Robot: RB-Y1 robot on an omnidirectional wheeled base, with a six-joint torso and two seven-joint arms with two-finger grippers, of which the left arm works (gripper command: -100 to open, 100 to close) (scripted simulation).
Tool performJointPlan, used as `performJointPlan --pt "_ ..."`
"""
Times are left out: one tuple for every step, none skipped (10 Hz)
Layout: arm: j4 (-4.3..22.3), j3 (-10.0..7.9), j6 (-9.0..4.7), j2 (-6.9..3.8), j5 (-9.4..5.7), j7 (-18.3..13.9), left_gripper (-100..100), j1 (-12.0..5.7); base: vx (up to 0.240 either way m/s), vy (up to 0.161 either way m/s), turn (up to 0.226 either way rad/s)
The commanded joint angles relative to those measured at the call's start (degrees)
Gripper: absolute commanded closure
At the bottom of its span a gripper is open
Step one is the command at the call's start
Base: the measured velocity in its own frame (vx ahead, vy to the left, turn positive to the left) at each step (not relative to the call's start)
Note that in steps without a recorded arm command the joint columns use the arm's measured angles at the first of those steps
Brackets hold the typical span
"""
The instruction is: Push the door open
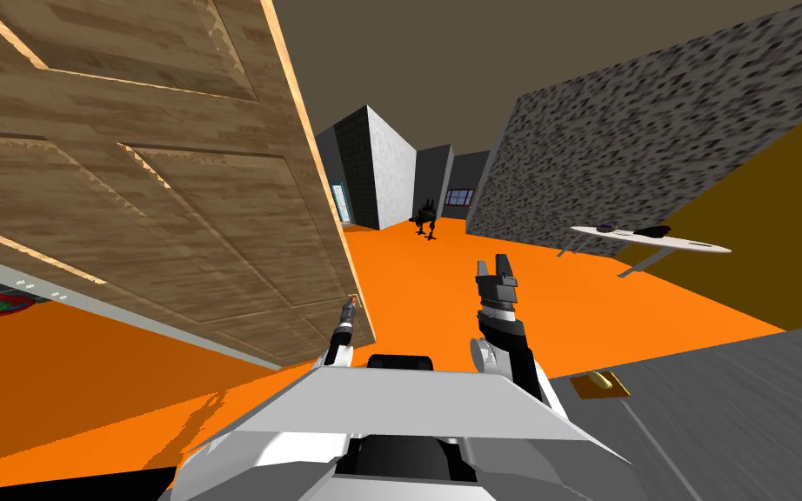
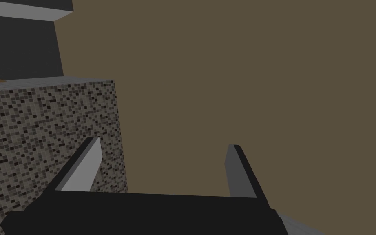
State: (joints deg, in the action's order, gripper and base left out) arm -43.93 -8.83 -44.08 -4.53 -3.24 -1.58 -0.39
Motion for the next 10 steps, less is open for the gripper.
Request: performJointPlan --pt "-0.7 -1.24 -0.04 -0.36 -0.60 0.4 100 -0.12 0.221 -0.046 0.059" --pt "-0.7 -1.91 0.06 -0.45 -0.97 0.7 100 -0.18 0.242 -0.042 0.055" --pt "-0.7 -2.61 0.17 -0.51 -1.35 0.9 100 -0.24 0.253 -0.021 0.054" --pt "-0.7 -2.61 0.17 -0.51 -1.35 0.9 100 -0.24 0.151 -0.015 0.035" --pt "-0.7 -2.61 0.17 -0.51 -1.35 0.9 100 -0.24 0.033 -0.006 0.007" --pt "-0.6 -4.01 0.38 -0.58 -2.12 1.3 100 -0.37 0.090 -0.054 0.055" --pt "-0.6 -4.35 0.44 -0.58 -2.30 1.4 100 -0.40 0.167 -0.066 0.082" --pt "-0.5 -5.00 0.54 -0.56 -2.66 1.6 100 -0.46 0.174 -0.053 0.084" --pt "-0.5 -5.59 0.63 -0.52 -2.98 1.8 100 -0.51 0.173 -0.051 0.055" --pt "-0.5 -6.11 0.71 -0.47 -3.27 2.0 100 -0.55 0.180 -0.045 0.066"
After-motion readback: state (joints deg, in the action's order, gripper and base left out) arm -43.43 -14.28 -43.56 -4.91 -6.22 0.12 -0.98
